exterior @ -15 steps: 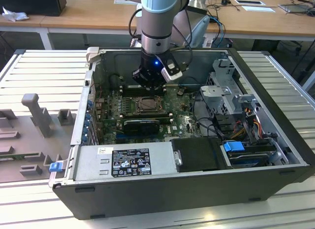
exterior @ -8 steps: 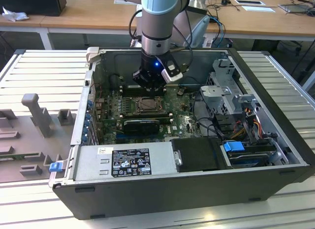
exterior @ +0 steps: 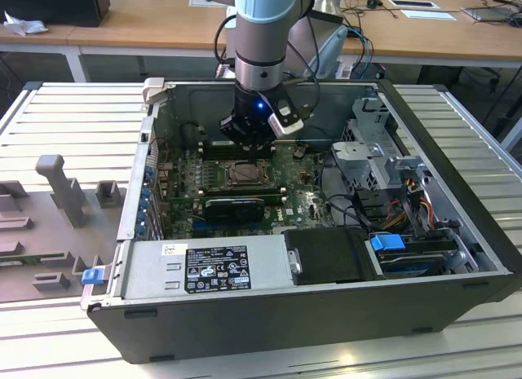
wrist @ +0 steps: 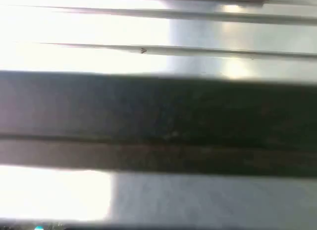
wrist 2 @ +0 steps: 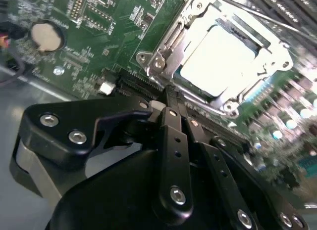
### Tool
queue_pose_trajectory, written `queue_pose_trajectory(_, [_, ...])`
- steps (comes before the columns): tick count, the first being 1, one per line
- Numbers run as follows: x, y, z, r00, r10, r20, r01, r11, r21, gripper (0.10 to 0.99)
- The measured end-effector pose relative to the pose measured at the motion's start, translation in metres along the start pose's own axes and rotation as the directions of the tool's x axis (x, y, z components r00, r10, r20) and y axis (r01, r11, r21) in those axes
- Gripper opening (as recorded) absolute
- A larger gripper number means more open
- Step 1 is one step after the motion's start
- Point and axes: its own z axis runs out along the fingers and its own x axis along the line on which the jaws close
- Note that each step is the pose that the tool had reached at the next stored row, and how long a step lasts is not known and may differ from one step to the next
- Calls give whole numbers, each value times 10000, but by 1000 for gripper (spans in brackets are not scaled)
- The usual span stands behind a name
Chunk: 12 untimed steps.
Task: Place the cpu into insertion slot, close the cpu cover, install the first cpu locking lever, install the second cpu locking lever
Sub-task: 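Install the first cpu locking lever, then install the second cpu locking lever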
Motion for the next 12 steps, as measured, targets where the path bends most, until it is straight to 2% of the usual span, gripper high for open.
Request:
queue_pose_trajectory(1, [0,6,-72,10000,0,0,0,10000,1,106])
queue_pose_trajectory(12, [2,-75,-80,10000,-1,0,1,10000,1,106])
